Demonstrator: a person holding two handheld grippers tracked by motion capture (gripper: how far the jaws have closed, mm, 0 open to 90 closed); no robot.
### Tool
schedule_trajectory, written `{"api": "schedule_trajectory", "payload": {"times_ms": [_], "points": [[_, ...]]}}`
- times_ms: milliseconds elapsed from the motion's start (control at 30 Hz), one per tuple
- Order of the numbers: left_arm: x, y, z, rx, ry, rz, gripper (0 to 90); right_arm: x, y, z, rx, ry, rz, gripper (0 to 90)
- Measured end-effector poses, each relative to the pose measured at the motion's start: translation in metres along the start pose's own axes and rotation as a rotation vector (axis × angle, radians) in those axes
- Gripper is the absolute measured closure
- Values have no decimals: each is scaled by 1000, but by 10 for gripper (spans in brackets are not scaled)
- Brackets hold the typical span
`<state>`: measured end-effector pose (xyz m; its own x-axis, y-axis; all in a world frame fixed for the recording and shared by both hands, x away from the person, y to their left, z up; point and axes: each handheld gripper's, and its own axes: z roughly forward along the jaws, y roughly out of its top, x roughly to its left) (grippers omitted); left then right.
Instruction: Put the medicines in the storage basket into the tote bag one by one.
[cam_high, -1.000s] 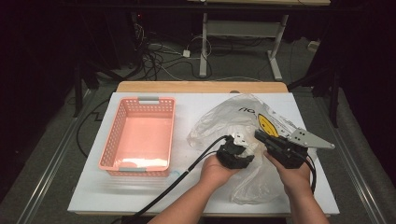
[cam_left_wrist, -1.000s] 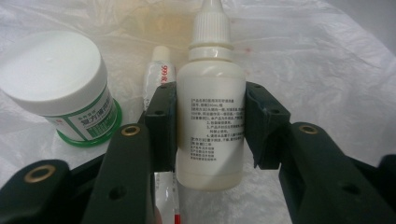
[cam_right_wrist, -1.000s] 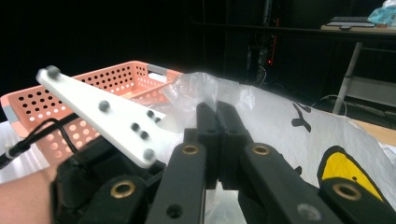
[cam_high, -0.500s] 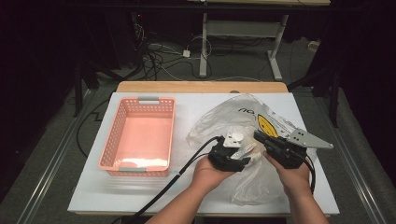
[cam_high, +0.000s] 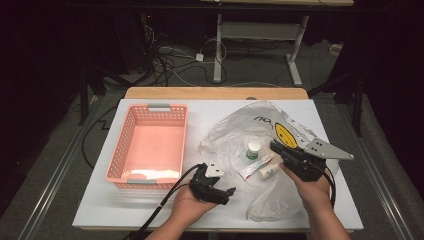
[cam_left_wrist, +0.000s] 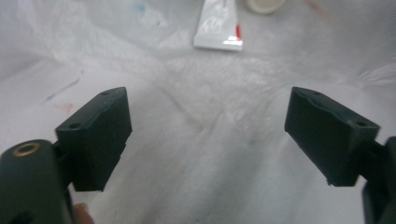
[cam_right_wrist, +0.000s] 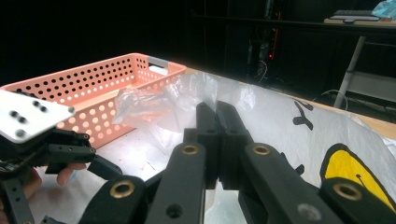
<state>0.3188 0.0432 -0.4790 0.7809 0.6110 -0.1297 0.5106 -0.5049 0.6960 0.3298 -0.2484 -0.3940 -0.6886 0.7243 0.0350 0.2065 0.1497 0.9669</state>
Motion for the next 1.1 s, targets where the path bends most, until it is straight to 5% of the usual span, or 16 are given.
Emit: {"api": "schedule_trajectory", "payload": {"times_ms": [167, 267, 333, 500, 700, 867, 1100], "points": [[-4, 8, 19, 23, -15, -10, 132, -1, -1, 0, 4, -2, 1, 900], [-13, 15, 30, 69, 55, 23, 95, -2, -1, 0, 5, -4, 3, 900], [-16, 16, 32, 67, 66, 22, 116, -2, -1, -1, 2, -5, 3, 900], [-22, 13, 30, 35, 70, 17, 311, -2, 0, 0, -2, -3, 9, 900], [-16, 11, 27, 1, 101, -57, 676, -2, -2, 0, 8, -6, 12, 900], [-20, 11, 27, -2, 103, -20, 876, -2, -4, 2, 16, -3, 14, 900], [-16, 9, 24, -23, 54, -37, 887, 1, -6, 3, 26, 3, 4, 900]]}}
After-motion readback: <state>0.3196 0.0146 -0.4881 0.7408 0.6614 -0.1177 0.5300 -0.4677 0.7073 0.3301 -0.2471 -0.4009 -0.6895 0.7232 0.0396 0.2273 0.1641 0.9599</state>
